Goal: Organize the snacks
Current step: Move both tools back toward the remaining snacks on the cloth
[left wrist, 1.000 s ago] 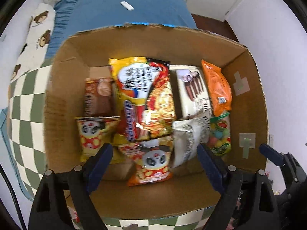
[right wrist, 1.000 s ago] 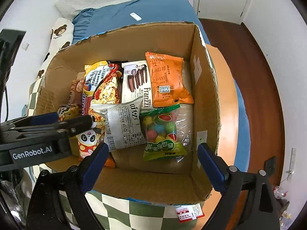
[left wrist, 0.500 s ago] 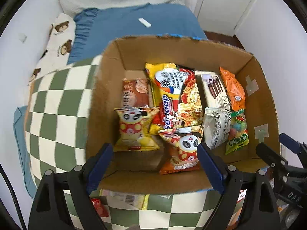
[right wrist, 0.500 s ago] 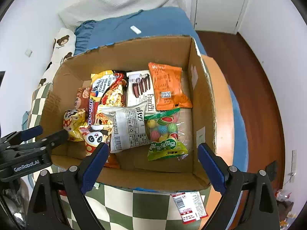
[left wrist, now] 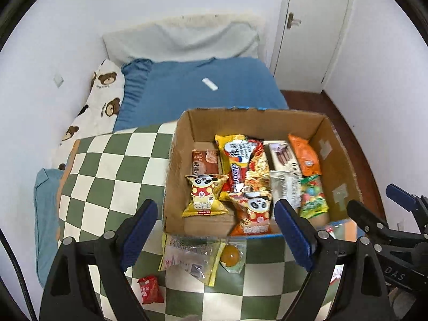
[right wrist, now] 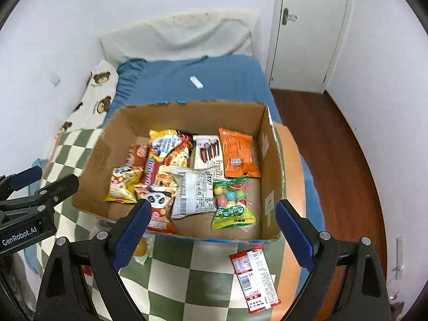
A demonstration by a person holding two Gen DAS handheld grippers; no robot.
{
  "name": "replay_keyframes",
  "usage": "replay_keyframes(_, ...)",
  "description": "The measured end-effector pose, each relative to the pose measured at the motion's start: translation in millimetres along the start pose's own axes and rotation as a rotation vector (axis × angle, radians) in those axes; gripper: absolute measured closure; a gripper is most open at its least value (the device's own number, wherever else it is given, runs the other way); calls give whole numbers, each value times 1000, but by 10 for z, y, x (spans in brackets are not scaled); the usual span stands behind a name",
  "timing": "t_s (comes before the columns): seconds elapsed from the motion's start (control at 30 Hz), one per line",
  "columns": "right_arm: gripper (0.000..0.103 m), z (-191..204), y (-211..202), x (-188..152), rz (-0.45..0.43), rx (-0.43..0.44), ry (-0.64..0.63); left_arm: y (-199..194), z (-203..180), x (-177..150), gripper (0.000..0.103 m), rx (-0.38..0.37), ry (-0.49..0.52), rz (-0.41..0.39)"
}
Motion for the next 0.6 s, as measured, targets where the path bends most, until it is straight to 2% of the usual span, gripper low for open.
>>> replay_keyframes(0.37,7,15,-773,-191,-156,23,-7,-559,-128,-180,14,12,14,-100)
replay_keyframes(0.5,7,-21,-932,-230,-169,60,28,-637,-131,-204,14,14,-4,-114)
replay_keyframes(0.6,5,-116,-929,-265,-153,75,59,-565,-106,-285,14,18,-21,-89)
Point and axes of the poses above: each gripper's, at about its wrist camera, not at the fingertips, and y roughly the way its jaws point, z to its left, x to its top, the point moved 5 cm from there along y, roughly the way its jaws point, and after that the axes turned 13 degrees about y, right-handed, at the moved point
